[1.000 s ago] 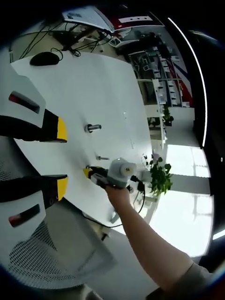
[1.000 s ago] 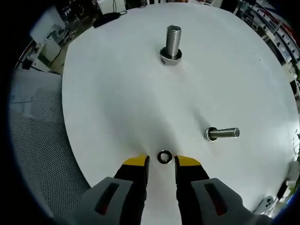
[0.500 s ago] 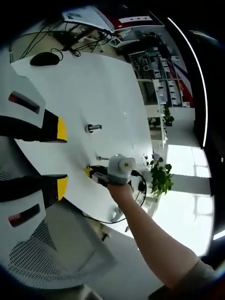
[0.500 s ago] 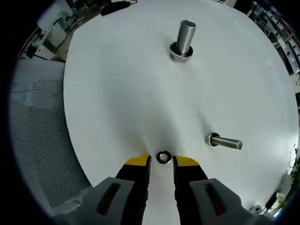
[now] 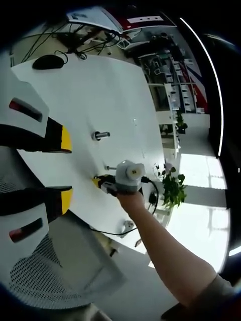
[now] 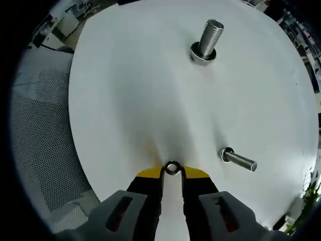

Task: Place the washer onto the threaded stud by aligning its center hole with the stud, sliding it down to the base, and recovering from edge contact or off-axis alignment until the washer reaches the visible bottom stop.

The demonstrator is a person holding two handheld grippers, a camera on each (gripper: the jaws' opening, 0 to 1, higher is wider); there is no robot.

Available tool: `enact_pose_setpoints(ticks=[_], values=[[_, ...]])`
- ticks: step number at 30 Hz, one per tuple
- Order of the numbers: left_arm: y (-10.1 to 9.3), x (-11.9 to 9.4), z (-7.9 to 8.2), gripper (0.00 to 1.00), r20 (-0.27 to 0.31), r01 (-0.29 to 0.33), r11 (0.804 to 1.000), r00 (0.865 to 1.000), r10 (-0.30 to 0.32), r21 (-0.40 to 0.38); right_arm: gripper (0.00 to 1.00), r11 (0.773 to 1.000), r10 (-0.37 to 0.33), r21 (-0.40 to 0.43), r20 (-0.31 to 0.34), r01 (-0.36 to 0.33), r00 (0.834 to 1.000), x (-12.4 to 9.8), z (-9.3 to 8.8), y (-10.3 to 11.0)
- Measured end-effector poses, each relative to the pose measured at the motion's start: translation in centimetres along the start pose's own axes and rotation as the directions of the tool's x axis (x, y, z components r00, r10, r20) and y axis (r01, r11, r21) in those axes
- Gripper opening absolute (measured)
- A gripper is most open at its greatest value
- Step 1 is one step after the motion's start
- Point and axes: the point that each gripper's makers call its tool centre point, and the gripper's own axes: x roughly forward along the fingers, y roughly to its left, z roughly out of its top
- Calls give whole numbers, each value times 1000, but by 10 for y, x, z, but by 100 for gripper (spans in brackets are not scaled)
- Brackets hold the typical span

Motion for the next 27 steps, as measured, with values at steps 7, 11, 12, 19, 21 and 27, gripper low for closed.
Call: enact_pose_setpoints(ticks=[7, 11, 12, 19, 21, 27], values=[[0, 0, 0, 23, 2, 0, 1000, 1000, 0, 1, 15, 997, -52, -66, -99, 45, 994, 2, -1, 5], [0, 0, 0, 23, -1, -1, 1000, 1000, 1, 4, 15, 999, -53, -8, -125, 52, 991, 2, 0, 2], [0, 0, 0, 23, 1, 0, 1000, 1000, 0, 5, 15, 999, -51, -3, -125, 51, 991, 2, 0, 2], [2, -2, 1, 23, 9, -7, 1000, 1000, 7, 0, 15, 997, -52, 50, -30, 53, 998, 0, -1, 2], [1, -1, 2, 23, 10, -5, 1000, 1000, 5, 2, 15, 995, -58, 79, 3, 57, 998, 0, 0, 1], [-1, -2, 3, 23, 16, 2, 1000, 1000, -2, 9, 15, 986, -79, 150, 77, 67, 994, 0, -1, 0]])
